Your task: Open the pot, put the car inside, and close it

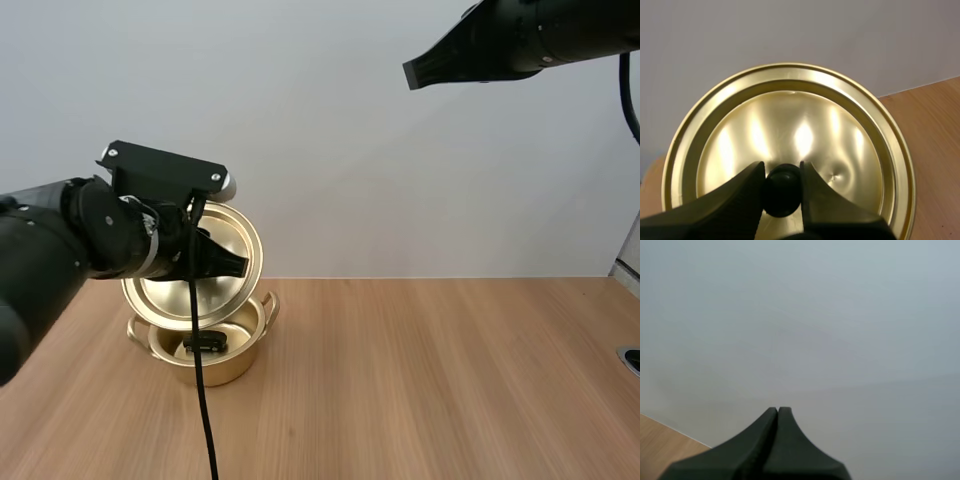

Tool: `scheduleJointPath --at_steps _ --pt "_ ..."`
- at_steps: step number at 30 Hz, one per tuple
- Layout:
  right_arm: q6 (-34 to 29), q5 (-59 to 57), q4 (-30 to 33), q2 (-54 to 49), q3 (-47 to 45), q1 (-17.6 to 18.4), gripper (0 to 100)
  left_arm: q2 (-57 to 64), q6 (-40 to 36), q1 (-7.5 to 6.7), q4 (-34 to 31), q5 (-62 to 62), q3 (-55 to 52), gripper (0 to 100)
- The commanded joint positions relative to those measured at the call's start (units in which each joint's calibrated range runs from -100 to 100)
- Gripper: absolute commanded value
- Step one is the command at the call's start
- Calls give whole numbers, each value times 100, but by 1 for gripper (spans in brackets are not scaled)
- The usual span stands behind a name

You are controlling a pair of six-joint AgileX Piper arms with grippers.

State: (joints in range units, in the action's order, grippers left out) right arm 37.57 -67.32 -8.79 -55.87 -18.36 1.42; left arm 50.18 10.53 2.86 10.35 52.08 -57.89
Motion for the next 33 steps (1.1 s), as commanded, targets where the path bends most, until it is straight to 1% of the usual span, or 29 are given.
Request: scheduleJointPath --at_steps 1,6,10,17,24,25,27,28,31,33 --pt "-21 -12 9 -48 8 -1 0 -701 21 0 -27 -41 0 0" --pt "-89 -194 9 -117 8 -1 0 -1583 31 0 -388 -105 0 0" --pt "-89 -191 9 -130 8 -1 0 -2156 31 0 -431 -302 0 0" --pt "-89 -204 20 -127 8 -1 0 -2691 39 0 -460 -938 0 0" --pt "-89 -296 92 -127 8 -1 0 -3033 120 0 -434 -1061 0 0" --pt "-89 -296 92 -127 8 -1 0 -3061 157 0 -395 -1082 0 2" --pt "-89 -334 92 -127 8 -1 0 -3103 314 0 -256 -1082 0 13" --pt "-89 -334 92 -127 8 -1 0 -3102 398 0 -139 -1082 0 22" --pt "-89 -334 92 -127 8 -1 0 -3102 512 0 57 -1098 13 59" --pt "-89 -369 92 -127 8 -1 0 -3102 512 0 58 -1205 52 87"
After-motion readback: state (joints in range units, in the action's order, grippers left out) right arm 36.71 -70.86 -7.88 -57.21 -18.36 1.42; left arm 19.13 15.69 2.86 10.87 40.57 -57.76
